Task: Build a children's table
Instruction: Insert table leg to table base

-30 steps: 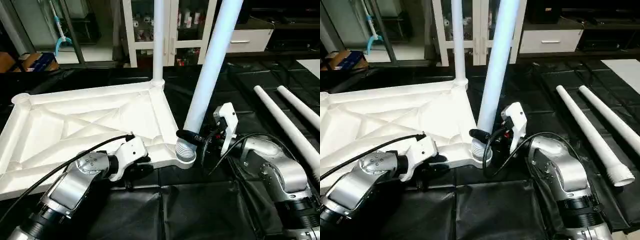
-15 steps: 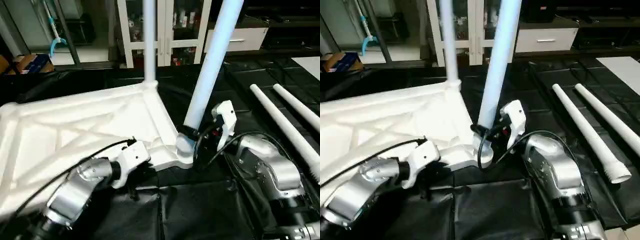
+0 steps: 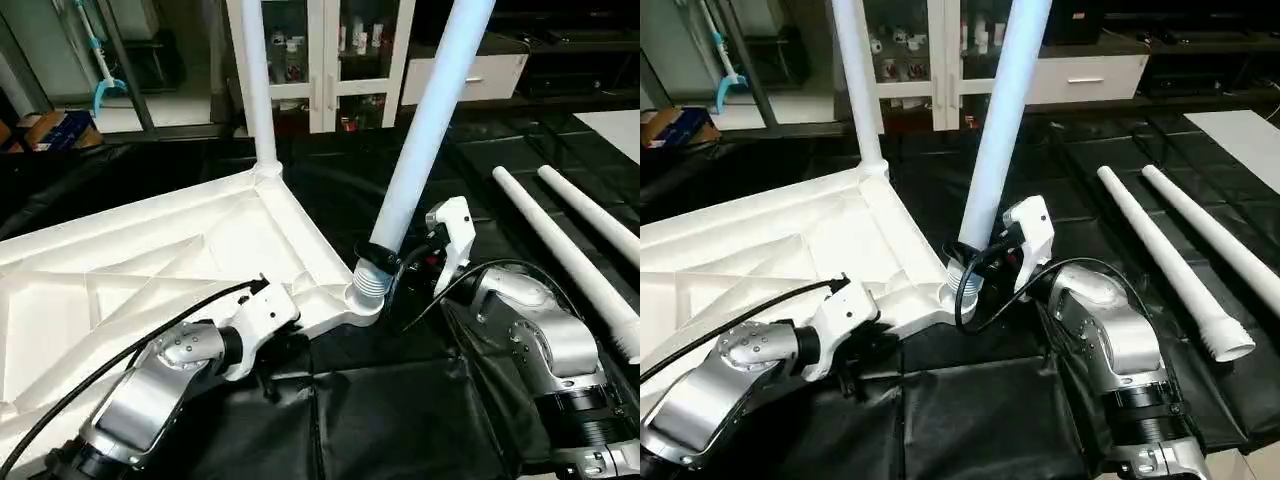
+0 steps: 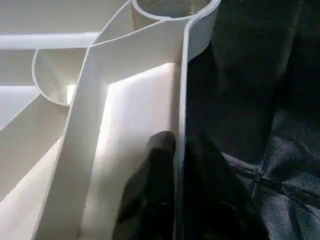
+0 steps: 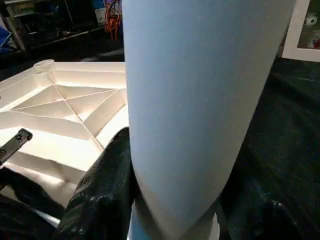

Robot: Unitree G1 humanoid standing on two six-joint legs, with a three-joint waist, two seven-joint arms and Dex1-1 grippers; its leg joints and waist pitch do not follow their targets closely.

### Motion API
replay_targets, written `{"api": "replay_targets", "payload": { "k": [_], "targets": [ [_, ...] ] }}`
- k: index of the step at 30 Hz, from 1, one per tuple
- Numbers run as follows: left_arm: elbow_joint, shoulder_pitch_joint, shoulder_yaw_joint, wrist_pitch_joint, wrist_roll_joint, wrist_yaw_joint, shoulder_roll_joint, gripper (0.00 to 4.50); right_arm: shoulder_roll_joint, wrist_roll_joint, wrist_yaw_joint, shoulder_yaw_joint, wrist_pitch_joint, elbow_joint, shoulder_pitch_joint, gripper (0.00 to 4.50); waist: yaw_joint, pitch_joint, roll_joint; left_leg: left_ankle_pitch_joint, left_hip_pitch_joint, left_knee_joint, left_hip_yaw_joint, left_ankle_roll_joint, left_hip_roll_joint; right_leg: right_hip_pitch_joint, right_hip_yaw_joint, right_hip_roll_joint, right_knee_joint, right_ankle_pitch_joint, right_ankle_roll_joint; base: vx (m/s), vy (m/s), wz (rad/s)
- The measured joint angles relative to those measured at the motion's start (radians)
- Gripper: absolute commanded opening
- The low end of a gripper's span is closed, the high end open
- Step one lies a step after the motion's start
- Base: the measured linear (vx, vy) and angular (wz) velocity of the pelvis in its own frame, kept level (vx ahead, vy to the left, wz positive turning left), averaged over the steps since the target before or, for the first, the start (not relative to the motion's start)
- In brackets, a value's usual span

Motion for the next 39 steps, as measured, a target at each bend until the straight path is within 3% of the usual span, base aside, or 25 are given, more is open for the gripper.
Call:
{"api": "replay_targets", "payload": {
  "k": [9, 23, 33, 39],
  "targets": [
    [0.042, -0.039, -0.018, -0.026, 0.016, 0.023, -0.023, 1.02, 0.000, 0.000, 0.002, 0.001, -0.001, 0.000, 0.000, 1.86, 0.021, 0.001, -0.001, 0.000, -0.001, 0.000, 0.000, 0.000, 0.000, 0.000, 0.000, 0.000, -0.001, 0.000, 0.000, 0.000, 0.000, 0.00],
    [0.083, -0.063, -0.022, -0.044, 0.020, 0.037, -0.056, 1.02, 0.000, 0.000, 0.004, 0.003, -0.001, 0.000, 0.000, 1.86, 0.025, 0.001, 0.000, 0.000, -0.001, 0.000, 0.000, 0.000, 0.000, 0.000, 0.000, 0.000, -0.001, 0.000, 0.000, 0.000, 0.000, 0.00],
    [0.094, -0.087, -0.021, -0.023, 0.013, 0.046, -0.073, 1.76, 0.000, 0.000, 0.005, 0.005, -0.001, 0.000, 0.000, 1.86, 0.024, 0.001, -0.001, 0.005, -0.003, 0.000, 0.000, 0.007, 0.000, -0.001, 0.000, 0.000, -0.002, 0.000, 0.000, 0.000, 0.000, 0.00],
    [0.111, -0.095, -0.030, -0.043, 0.023, 0.045, -0.066, 1.76, -0.002, 0.000, 0.004, 0.005, -0.001, 0.000, 0.000, 1.86, 0.023, 0.001, 0.001, 0.004, -0.003, 0.000, 0.000, 0.006, 0.000, -0.001, 0.000, -0.001, -0.002, 0.000, 0.000, 0.000, 0.000, 0.00]
  ]
}}
